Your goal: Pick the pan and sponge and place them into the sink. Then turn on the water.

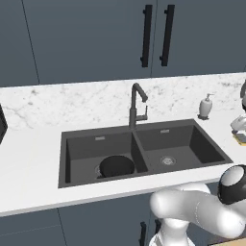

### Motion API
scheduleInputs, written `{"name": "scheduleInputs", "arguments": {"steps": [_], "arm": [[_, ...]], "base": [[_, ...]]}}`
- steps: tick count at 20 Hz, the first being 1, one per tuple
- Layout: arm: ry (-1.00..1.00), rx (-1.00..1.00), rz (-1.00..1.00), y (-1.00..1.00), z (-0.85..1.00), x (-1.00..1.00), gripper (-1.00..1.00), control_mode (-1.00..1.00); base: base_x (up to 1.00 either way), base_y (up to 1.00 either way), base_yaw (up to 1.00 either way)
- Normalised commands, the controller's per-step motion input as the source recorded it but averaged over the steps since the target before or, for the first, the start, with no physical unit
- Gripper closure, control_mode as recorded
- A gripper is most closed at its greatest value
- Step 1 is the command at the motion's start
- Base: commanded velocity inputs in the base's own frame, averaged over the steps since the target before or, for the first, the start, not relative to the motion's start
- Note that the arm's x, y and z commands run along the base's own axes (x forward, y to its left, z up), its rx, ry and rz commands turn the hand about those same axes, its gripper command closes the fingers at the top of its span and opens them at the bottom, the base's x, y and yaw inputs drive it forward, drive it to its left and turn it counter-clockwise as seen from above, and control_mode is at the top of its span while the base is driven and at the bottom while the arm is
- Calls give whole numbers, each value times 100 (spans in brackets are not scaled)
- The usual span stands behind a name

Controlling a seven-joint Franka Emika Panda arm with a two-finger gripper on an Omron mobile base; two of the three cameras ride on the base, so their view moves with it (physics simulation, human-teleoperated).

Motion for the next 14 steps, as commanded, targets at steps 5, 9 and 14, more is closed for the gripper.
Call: {"name": "scheduleInputs", "arguments": {"steps": [5, 9, 14], "arm": [[1, 0, 0, -61, -32, 41, -100, -100], [1, 0, 0, -53, -26, 36, -100, -100], [3, 0, 0, -55, -18, 31, -100, -100]], "base": [[0, 0, 0], [0, 0, 0], [0, 0, 0]]}}
